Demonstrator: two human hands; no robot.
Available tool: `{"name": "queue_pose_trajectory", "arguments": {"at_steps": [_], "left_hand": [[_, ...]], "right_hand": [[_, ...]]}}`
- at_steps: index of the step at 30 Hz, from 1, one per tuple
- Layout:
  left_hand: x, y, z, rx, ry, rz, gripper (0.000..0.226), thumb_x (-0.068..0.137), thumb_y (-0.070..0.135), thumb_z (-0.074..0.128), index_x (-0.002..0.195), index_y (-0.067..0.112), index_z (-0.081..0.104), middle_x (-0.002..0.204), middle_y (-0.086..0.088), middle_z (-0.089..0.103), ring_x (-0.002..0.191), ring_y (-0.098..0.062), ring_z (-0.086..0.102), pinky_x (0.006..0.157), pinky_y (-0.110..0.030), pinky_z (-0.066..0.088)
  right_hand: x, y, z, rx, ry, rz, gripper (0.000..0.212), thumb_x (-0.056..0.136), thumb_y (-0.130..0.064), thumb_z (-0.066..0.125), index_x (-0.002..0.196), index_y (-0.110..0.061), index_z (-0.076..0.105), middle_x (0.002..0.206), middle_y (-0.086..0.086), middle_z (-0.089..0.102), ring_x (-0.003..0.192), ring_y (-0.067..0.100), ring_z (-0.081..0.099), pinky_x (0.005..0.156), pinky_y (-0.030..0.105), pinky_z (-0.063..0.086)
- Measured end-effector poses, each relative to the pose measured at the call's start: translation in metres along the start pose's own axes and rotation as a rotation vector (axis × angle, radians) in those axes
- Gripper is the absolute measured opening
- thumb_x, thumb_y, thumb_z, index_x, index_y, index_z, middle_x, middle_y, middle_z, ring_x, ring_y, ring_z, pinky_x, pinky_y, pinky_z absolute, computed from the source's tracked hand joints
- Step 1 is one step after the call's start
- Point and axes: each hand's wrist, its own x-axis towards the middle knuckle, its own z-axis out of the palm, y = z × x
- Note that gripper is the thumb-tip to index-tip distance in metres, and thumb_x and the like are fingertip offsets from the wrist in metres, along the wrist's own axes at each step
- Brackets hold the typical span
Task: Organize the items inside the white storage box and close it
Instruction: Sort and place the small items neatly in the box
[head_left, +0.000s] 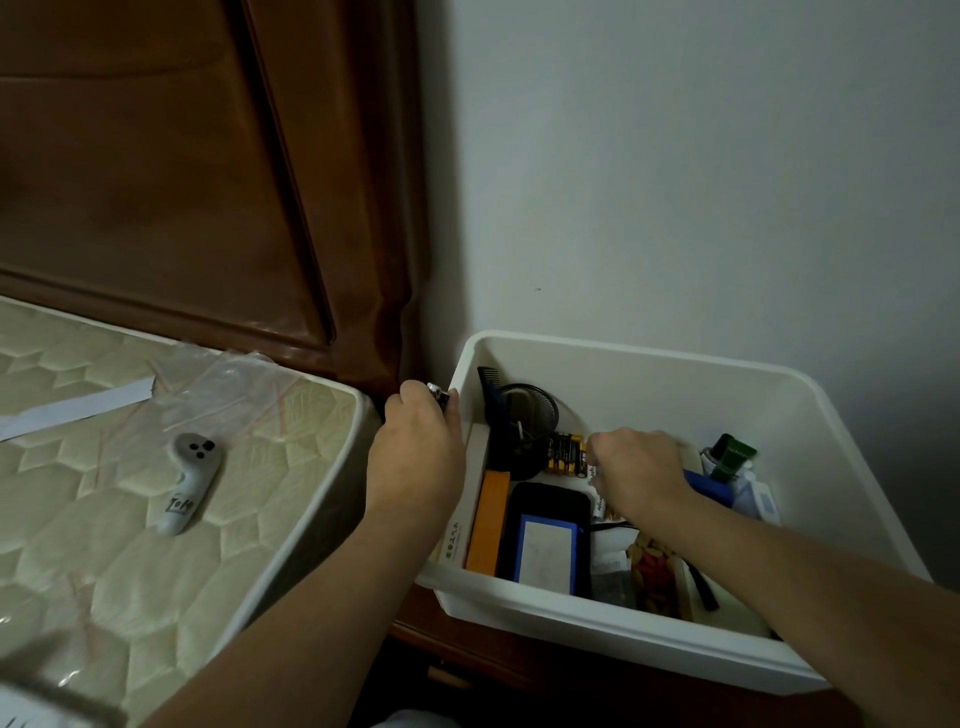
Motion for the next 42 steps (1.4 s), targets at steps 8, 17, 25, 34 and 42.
{"name": "queue_pose_trajectory", "arguments": {"at_steps": [8,17,25,34,42], "left_hand": [[-0.001,0.000,-0.002,-0.003,-0.023,0.007,0.031,0.109,0.045,0.040,0.110,0.015,0.050,0.095,-0.004,0.058,0.067,-0.007,0.054,0.051,-0.019,0.038],[-0.004,0.005,-0.009,0.156,0.047,0.181,0.040,0.107,0.049,0.029,0.105,0.017,0.052,0.099,-0.003,0.058,0.088,-0.018,0.054,0.080,-0.036,0.051],[-0.010,0.010,-0.009,0.320,0.046,0.637,0.041,0.104,0.042,0.033,0.096,0.011,0.059,0.090,-0.009,0.059,0.080,-0.025,0.050,0.069,-0.039,0.041],[-0.007,0.002,-0.003,0.399,-0.067,0.679,0.020,0.104,0.031,0.045,0.109,0.017,0.060,0.098,-0.002,0.052,0.093,-0.025,0.048,0.095,-0.046,0.035],[-0.003,-0.001,-0.001,0.101,-0.071,0.585,0.028,0.095,0.055,0.060,0.095,0.030,0.046,0.091,0.012,0.049,0.090,-0.014,0.045,0.097,-0.041,0.032]], "right_hand": [[0.002,0.007,0.001,0.250,0.059,0.043,0.020,0.099,-0.029,0.065,0.118,-0.027,0.070,0.105,-0.002,0.074,0.096,0.022,0.070,0.077,0.032,0.057],[-0.014,0.030,-0.054,1.041,0.224,0.244,0.015,0.094,-0.023,0.072,0.097,-0.037,0.071,0.088,-0.016,0.073,0.074,0.004,0.069,0.060,0.022,0.054],[-0.067,-0.029,-0.090,1.506,0.307,-0.256,0.027,0.088,-0.043,0.079,0.113,-0.039,0.070,0.095,-0.008,0.074,0.057,0.018,0.058,0.061,0.031,0.059],[-0.061,-0.043,-0.070,1.432,0.327,-0.178,0.018,0.089,-0.041,0.079,0.105,-0.041,0.070,0.088,-0.014,0.072,0.058,0.007,0.062,0.060,0.023,0.058],[-0.064,-0.040,-0.078,1.605,0.252,-0.167,0.006,0.095,-0.033,0.074,0.097,-0.037,0.071,0.087,-0.003,0.075,0.067,0.009,0.070,0.057,0.020,0.055]]}}
